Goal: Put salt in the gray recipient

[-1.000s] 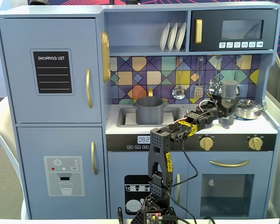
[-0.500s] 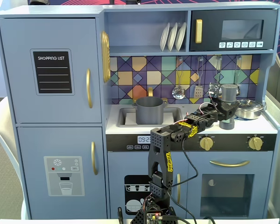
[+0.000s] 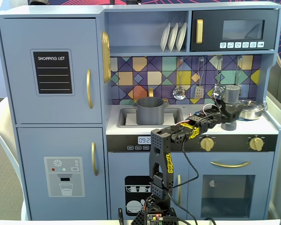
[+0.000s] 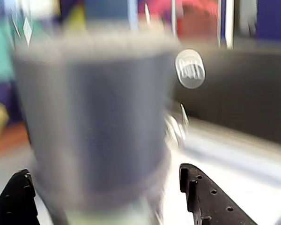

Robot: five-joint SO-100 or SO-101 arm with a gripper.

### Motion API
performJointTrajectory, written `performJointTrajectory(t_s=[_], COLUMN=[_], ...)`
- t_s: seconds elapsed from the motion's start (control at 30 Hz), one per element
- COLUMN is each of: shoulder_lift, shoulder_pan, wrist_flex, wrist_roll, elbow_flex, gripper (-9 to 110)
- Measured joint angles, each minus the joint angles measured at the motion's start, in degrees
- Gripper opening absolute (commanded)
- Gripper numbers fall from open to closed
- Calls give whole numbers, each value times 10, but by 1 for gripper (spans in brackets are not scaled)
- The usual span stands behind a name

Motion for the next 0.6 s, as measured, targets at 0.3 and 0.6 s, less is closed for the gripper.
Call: performJointTrajectory(t_s=[0.3,0.6], shoulder_lift=[333,591], shoulder_pan=[-71,-375], wrist_flex=[398,670], wrist_roll=[-30,-93], elbow_flex=[126,359], gripper=[0,0])
